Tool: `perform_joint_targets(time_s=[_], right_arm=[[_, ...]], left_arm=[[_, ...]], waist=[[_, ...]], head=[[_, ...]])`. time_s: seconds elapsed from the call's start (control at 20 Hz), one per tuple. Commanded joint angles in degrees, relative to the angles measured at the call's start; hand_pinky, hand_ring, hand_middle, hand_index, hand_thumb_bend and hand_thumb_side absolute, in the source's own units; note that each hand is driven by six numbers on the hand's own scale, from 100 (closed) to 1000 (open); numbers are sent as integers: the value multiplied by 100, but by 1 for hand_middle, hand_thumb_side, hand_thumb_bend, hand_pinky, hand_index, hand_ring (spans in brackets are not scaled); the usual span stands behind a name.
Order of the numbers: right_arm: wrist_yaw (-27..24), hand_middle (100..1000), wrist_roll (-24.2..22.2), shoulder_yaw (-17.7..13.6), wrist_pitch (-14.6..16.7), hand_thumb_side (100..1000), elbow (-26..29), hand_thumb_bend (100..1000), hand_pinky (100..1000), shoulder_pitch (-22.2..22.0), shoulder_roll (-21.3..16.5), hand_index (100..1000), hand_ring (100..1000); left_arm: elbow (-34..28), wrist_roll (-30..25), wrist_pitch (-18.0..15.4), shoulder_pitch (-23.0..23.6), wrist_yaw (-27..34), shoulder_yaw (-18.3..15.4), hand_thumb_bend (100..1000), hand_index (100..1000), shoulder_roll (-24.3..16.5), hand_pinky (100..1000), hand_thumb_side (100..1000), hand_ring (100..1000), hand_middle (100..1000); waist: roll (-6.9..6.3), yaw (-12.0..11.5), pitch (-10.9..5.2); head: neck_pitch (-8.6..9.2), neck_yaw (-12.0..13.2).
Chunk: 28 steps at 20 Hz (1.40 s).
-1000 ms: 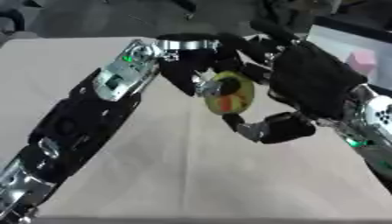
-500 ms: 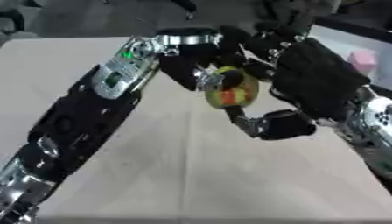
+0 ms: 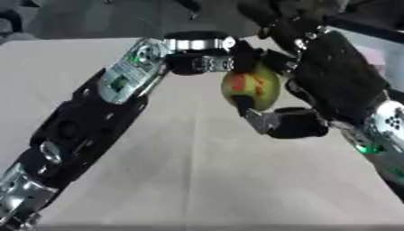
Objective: Pick up the objects with one hand, pass them to the other hand, and then place them into the box on the other side of the table.
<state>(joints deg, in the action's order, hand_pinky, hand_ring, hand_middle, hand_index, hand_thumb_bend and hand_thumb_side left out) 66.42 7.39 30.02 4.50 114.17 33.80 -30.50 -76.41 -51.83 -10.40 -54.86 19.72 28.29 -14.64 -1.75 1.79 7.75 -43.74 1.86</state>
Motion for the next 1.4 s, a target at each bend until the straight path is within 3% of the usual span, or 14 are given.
perform_joint_targets(time_s=[0.05,0.25,0.55,0.9,1.4], right_arm=[[-76,1000,201,-155,-157,1000,42,100,593,62,-101,257,686],[-176,1000,389,-173,-386,1000,42,100,533,41,-90,260,682],[-230,1000,523,-174,-604,1000,42,100,525,6,-111,262,680],[-221,1000,512,-169,-660,1000,42,100,520,-24,-126,261,682],[-280,1000,378,-148,-571,1000,42,100,526,1,-107,235,684]], left_arm=[[-12,-13,-64,-48,123,-20,133,641,-94,637,1000,516,513],[38,-13,101,-2,275,-58,238,651,-99,641,1000,525,521],[19,-13,467,60,507,-138,353,660,-132,645,1000,535,532],[38,-13,967,39,791,-310,371,656,-136,645,1000,535,531],[-90,-13,1248,5,969,-331,369,652,-102,644,1000,533,528]], waist=[[5,8,-64],[5,9,-60],[12,1,-56],[20,-13,-51],[16,-5,-56]], head=[[19,-5],[28,-17],[44,-39],[51,-57],[46,-56]])
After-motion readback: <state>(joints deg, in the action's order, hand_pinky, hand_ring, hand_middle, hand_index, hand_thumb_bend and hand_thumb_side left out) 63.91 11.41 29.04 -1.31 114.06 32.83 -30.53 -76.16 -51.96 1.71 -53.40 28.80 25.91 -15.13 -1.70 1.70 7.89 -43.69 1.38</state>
